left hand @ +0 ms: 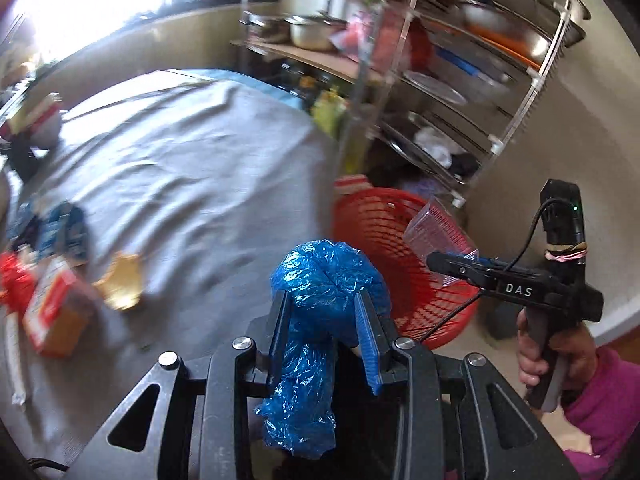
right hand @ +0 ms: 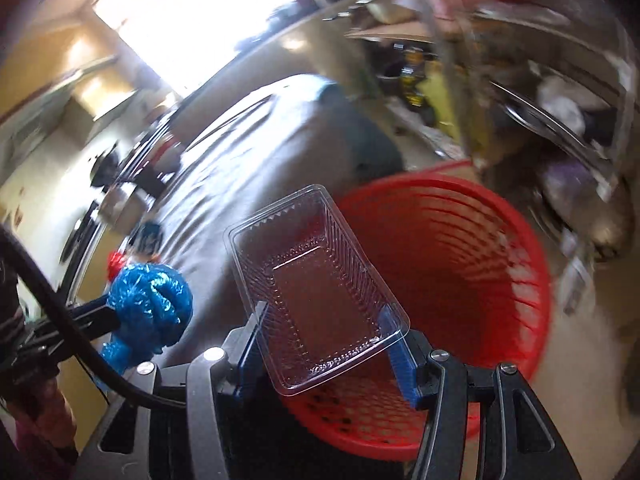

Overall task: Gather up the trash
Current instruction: 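Carry both items to the red wastebasket and open both tools to drop them, then grasp the white medicine box with left tool while right tool grasps the orange peel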

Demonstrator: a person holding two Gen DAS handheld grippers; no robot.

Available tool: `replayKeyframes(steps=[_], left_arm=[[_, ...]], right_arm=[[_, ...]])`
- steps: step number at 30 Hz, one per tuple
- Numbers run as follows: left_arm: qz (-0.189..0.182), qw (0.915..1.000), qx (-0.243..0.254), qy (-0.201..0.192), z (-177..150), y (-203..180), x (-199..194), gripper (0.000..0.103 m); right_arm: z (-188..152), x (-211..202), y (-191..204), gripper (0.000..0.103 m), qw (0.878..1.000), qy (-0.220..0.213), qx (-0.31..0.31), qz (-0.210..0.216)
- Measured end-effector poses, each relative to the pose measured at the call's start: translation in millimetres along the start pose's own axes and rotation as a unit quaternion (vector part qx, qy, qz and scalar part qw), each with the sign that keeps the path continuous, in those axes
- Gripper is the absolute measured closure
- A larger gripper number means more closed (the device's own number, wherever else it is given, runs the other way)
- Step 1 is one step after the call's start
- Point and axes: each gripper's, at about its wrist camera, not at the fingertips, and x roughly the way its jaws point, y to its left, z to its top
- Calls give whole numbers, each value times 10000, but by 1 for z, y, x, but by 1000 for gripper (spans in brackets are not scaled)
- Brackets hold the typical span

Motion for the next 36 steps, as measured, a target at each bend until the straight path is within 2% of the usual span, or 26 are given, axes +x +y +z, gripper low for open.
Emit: replayKeyframes(steps=[5, 10, 12, 19, 22, 24, 28, 32, 36], left_arm=[[-352, 9990, 131, 227, 21, -24, 30, 68], [-379, 9980, 316, 393, 33, -42, 53, 64], [-315, 9981, 333, 423, 33, -44, 56, 53], [-88, 9996, 129, 226, 21, -18, 35, 52], [131, 9999, -59, 76, 12, 1, 19, 52], [314, 9992, -253, -23, 3, 17, 6, 46], [630, 9954, -693, -179, -20, 50, -21, 45], [1078, 9867, -1180, -305, -47, 84, -46, 44], [1440, 9730, -1753, -429, -75, 121, -73, 42]], right_arm=[[2, -8, -37, 42, 9983, -46, 581, -50], [5, -10, -51, 36, 9964, -55, 841, 24], [7, -12, -55, 35, 9956, -108, 926, 94], [11, -13, -49, 35, 9958, -198, 898, 21], [14, -12, -36, 35, 9971, -228, 726, 48], [16, -10, -26, 35, 9977, -226, 623, 109], [24, -2, 4, 35, 9987, -175, 367, 307], [32, 13, 44, 35, 9981, -44, 53, 606], [31, 34, 88, 35, 9952, 189, -276, 920]])
